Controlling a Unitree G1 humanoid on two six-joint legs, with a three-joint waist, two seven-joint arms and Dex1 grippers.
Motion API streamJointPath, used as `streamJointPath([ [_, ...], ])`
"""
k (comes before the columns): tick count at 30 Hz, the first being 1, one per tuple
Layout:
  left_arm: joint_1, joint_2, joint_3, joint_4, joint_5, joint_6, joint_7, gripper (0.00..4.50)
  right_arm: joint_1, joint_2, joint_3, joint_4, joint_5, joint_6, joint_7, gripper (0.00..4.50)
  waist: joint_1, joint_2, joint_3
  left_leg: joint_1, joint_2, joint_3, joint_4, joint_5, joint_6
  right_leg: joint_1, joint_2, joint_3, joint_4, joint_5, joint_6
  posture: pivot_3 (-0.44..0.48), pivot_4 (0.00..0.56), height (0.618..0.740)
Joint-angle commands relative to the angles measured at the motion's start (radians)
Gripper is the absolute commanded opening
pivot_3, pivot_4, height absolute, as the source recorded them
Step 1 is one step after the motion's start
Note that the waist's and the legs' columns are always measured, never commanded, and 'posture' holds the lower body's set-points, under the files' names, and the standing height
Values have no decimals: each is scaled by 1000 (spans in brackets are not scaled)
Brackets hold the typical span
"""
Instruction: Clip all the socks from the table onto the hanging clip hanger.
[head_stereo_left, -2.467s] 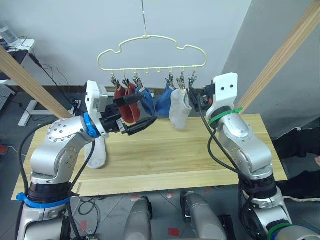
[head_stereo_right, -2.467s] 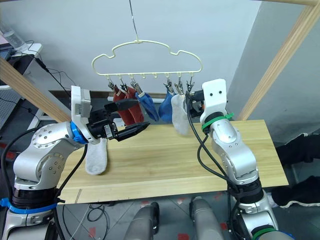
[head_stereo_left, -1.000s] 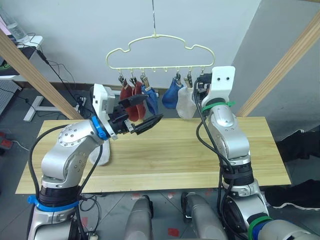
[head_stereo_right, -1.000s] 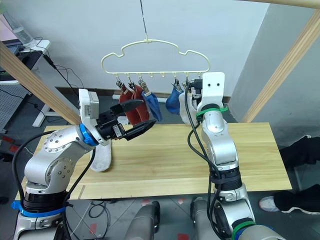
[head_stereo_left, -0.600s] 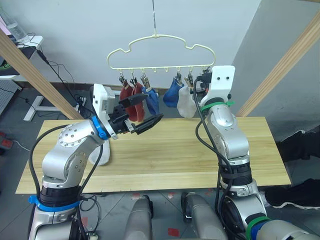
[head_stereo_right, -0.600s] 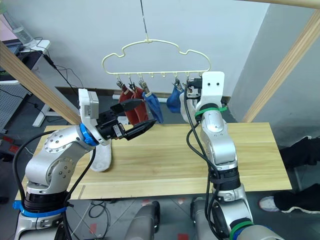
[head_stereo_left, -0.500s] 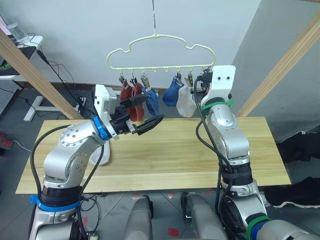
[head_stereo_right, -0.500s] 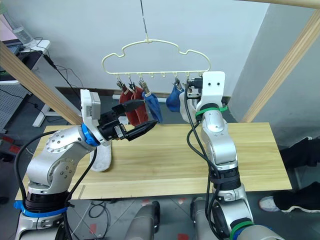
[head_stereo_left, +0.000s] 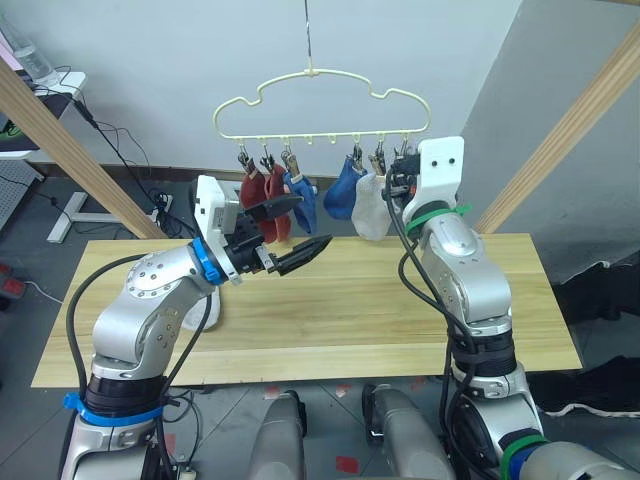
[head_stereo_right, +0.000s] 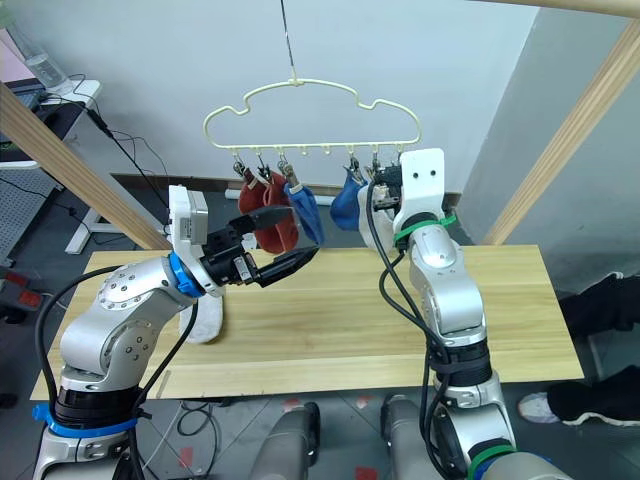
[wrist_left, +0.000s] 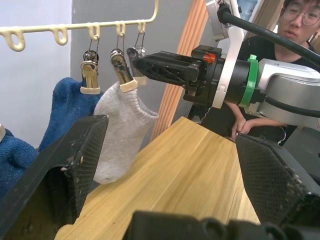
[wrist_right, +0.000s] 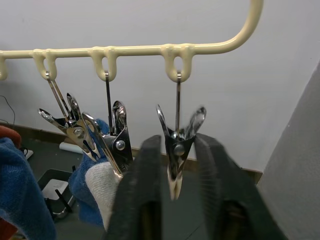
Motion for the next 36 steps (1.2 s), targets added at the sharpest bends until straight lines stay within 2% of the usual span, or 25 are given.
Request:
streamJointPath([
  [1, -6, -2, 4, -41, 1, -19, 6, 4500, -30, 20, 2, -14, -11, -21, -26, 2070, 0, 0, 0, 0, 0, 0, 0, 0, 0, 0, 0, 0, 0, 0, 0, 22, 283, 740],
  [20, -25, -11, -2, -29, 11, -23, 4, 4500, -92, 49, -20, 62, -52, -90, -124, 2070, 0, 0, 0, 0, 0, 0, 0, 0, 0, 0, 0, 0, 0, 0, 0, 16, 281, 740],
  [36, -24, -10, -7, -24, 16, -31, -1, 4500, -101, 43, -33, 83, -65, -89, -141, 2070, 0, 0, 0, 0, 0, 0, 0, 0, 0, 0, 0, 0, 0, 0, 0, 14, 279, 740],
])
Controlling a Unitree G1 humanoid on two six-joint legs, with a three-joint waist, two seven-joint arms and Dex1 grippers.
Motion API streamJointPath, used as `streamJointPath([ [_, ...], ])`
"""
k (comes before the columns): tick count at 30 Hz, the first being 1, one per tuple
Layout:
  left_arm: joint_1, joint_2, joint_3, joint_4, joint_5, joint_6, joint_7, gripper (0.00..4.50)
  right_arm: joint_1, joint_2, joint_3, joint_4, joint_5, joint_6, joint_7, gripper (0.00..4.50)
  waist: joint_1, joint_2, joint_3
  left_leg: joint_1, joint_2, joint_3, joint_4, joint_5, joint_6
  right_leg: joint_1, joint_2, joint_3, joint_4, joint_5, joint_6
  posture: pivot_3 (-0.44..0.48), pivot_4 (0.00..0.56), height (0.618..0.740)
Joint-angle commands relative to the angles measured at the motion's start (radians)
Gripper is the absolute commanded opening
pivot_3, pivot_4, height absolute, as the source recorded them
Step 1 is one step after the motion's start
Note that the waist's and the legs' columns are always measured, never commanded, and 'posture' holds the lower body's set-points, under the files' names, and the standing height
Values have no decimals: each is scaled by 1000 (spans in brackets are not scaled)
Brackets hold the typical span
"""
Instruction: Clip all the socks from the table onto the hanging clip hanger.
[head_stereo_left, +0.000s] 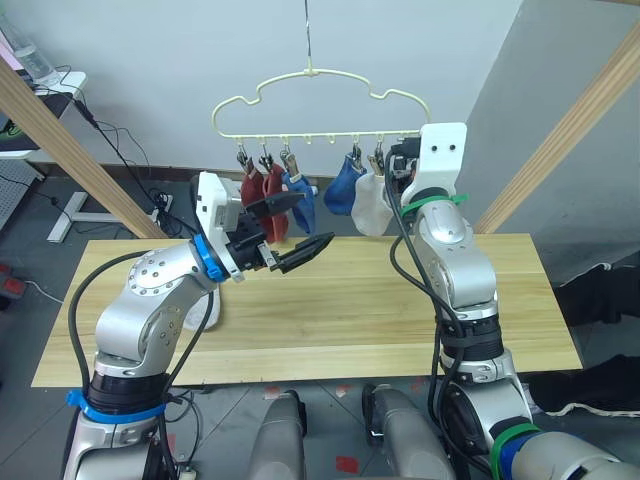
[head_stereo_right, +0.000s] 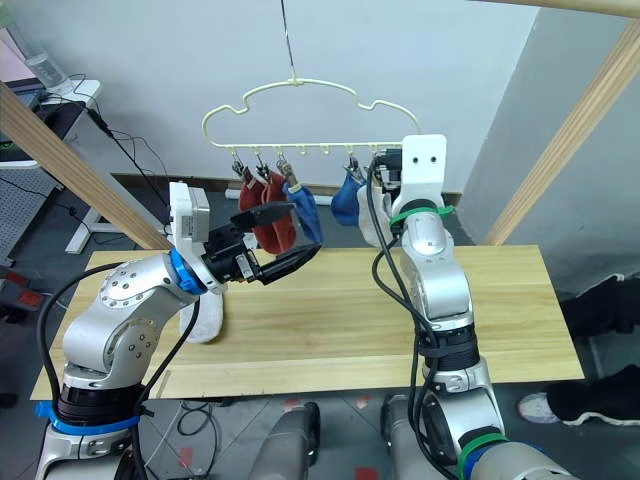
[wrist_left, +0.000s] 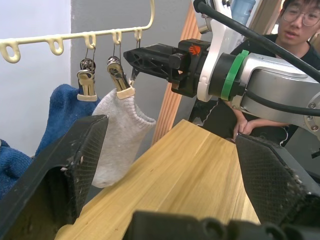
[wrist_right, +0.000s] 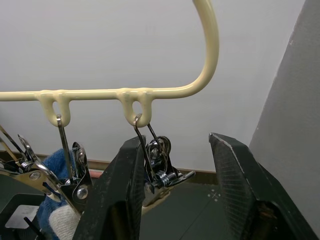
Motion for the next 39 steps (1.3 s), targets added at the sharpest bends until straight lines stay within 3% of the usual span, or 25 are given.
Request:
streamJointPath([
  [1, -9, -2, 0, -25, 0, -17, -1, 4500, -22, 4, -10, -26, -4, -19, -9, 2070, 0, 0, 0, 0, 0, 0, 0, 0, 0, 0, 0, 0, 0, 0, 0, 14, 279, 740],
  [39, -4, -27, -8, -21, 15, -36, -4, 4500, 50, -25, 2, -178, -22, 80, -2, 2070, -1, 0, 0, 0, 0, 0, 1, 0, 0, 0, 0, 0, 1, 1, -1, 7, 270, 740],
])
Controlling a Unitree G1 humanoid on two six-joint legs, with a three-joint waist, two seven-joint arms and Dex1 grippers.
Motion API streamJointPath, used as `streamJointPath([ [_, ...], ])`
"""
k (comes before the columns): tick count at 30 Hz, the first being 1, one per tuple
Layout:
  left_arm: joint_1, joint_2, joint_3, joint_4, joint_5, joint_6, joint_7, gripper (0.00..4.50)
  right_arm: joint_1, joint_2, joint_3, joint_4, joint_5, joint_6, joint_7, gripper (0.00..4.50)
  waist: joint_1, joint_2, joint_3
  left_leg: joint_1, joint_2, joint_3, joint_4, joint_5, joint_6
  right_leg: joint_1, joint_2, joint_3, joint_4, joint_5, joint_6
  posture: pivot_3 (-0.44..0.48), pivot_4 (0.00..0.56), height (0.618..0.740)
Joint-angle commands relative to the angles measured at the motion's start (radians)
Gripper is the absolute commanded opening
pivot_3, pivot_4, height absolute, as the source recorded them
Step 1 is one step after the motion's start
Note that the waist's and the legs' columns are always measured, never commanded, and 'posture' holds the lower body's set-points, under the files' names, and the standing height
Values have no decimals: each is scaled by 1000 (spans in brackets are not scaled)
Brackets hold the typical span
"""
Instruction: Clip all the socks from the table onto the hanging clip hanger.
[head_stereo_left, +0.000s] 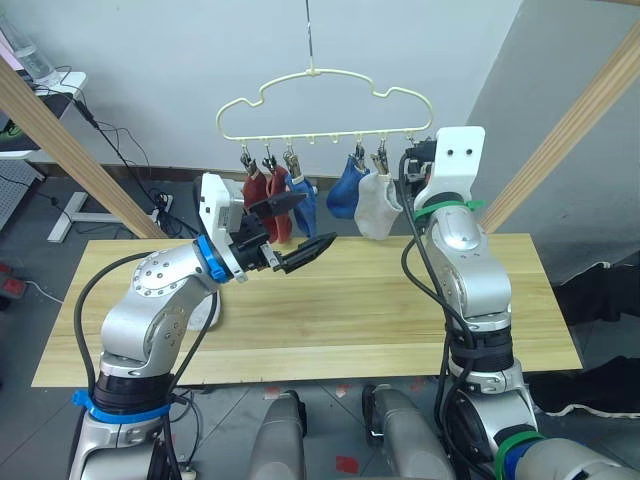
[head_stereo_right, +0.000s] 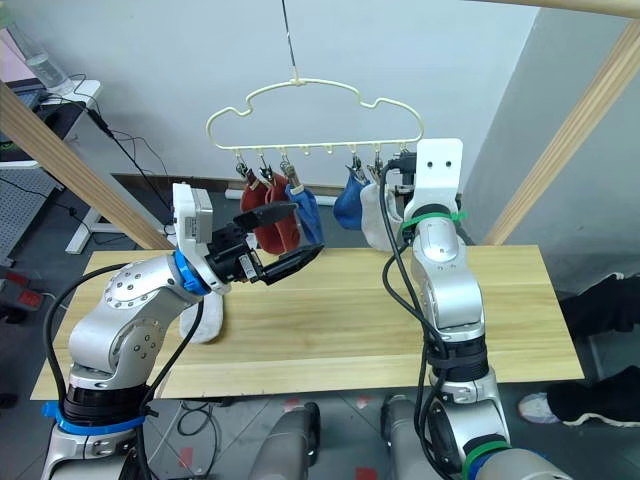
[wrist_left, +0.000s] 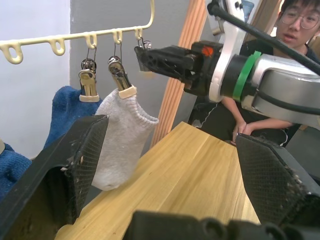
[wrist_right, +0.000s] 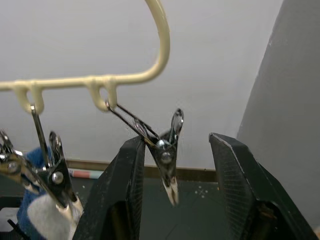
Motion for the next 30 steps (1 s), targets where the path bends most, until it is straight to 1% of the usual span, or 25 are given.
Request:
streamJointPath([
  [1, -5, -5, -5, -24, 3, -26, -2, 4500, -8, -3, 3, -55, -9, -8, 8, 2070, 0, 0, 0, 0, 0, 0, 0, 0, 0, 0, 0, 0, 0, 0, 0, 7, 270, 740],
  [15, -4, -6, -7, -24, 4, -29, 6, 4500, -37, 2, 3, -21, -6, -39, 19, 2070, 0, 0, 0, 0, 0, 0, 1, 0, 0, 0, 0, 0, 1, 0, 0, 12, 275, 740],
  [29, -3, -7, -7, -24, 4, -28, 9, 4500, -36, -3, 11, -15, -6, -60, 40, 2070, 0, 0, 0, 0, 0, 0, 1, 0, 0, 0, 0, 0, 1, 0, 0, 11, 276, 740],
  [30, -3, -7, -7, -24, 4, -27, 9, 4500, -36, -2, 11, -14, -6, -61, 41, 1721, 0, 0, 0, 0, 0, 0, 1, 0, 0, 0, 0, 0, 1, 0, 0, 11, 276, 740],
])
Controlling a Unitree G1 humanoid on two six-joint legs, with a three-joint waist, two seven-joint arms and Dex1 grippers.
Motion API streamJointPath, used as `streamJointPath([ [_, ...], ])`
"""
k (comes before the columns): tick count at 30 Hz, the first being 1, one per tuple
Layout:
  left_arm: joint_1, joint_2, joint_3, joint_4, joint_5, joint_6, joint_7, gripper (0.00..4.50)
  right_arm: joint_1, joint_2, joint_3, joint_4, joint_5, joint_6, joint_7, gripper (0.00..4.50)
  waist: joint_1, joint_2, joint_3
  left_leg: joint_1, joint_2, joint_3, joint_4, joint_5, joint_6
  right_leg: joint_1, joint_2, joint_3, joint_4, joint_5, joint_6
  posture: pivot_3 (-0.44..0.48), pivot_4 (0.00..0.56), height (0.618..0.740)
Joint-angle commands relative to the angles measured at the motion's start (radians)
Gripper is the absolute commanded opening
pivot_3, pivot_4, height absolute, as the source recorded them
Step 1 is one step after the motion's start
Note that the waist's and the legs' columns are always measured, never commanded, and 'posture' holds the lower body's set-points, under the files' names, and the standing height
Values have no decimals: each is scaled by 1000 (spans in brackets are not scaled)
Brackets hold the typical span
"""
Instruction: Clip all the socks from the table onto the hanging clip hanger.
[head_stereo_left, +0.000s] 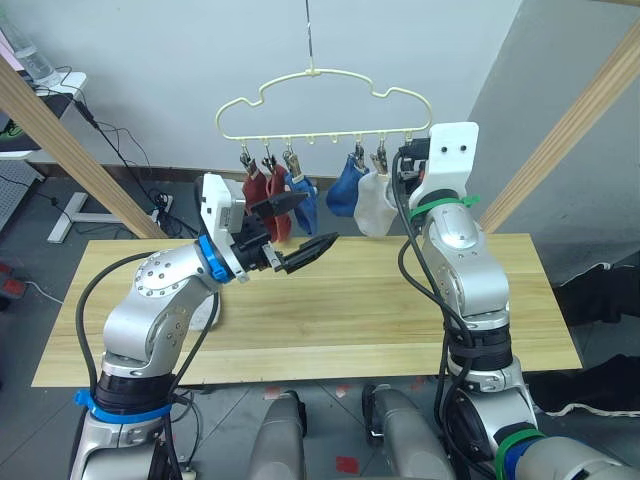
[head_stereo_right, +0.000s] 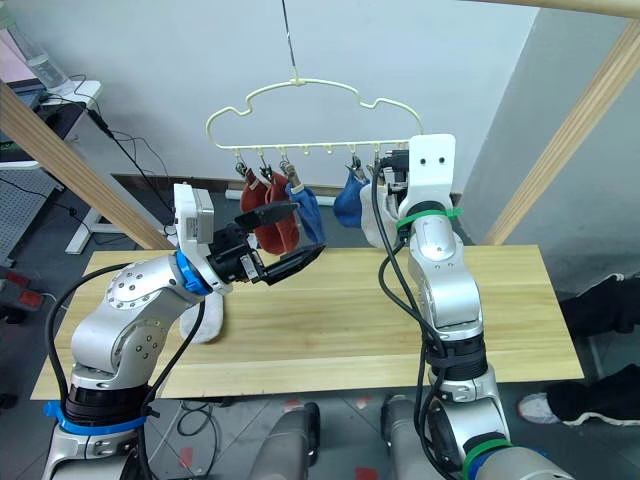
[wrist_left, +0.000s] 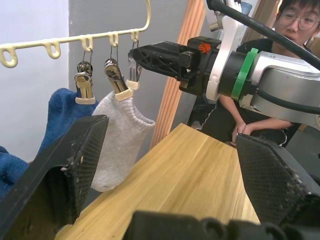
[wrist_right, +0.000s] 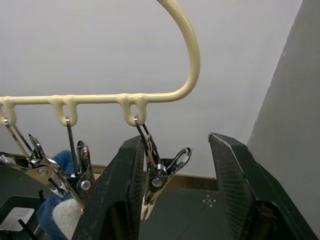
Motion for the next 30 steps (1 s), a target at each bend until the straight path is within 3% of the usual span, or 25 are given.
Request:
streamJointPath([
  [1, -3, -5, 0, -24, 2, -15, 6, 4500, -20, 0, 0, -26, -6, -23, 2, 1539, 0, 0, 0, 0, 0, 0, 0, 0, 0, 0, 0, 0, 0, 0, 0, 11, 276, 740],
  [6, -3, -5, 1, -25, 2, -15, 7, 4500, -16, 3, -3, -26, -7, -16, -3, 39, 0, 0, 0, 0, 0, 0, 0, 0, 0, 0, 0, 0, 0, 0, 0, 13, 276, 740],
  [16, -4, -4, 0, -23, 6, -18, 9, 4500, -22, -7, 1, -19, -5, -20, 11, 39, 0, 0, 0, 0, 0, -1, 1, 0, 0, 1, 0, 0, 0, 0, 0, 13, 278, 740],
  [24, 43, 6, 4, -20, 19, -9, 19, 4500, -89, -35, -111, -59, 189, 158, 158, 39, 0, 0, 0, 0, 0, -1, 1, 0, 0, 1, 0, 0, 0, 0, 0, 0, 286, 740],
  [27, 147, 17, 16, -13, 65, -44, 32, 4500, -160, -85, -260, -105, 376, 475, 239, 39, 0, 0, 0, 0, 0, -1, 1, 0, 0, 1, 0, -1, 0, 1, -2, -2, 286, 740],
  [30, 201, 24, 36, 19, 99, -67, 48, 4500, -261, -12, -482, -98, 490, 708, 178, 39, 0, 0, 0, 0, 0, -1, 1, 0, 0, 1, -1, -1, 0, 2, -4, -4, 282, 740],
])
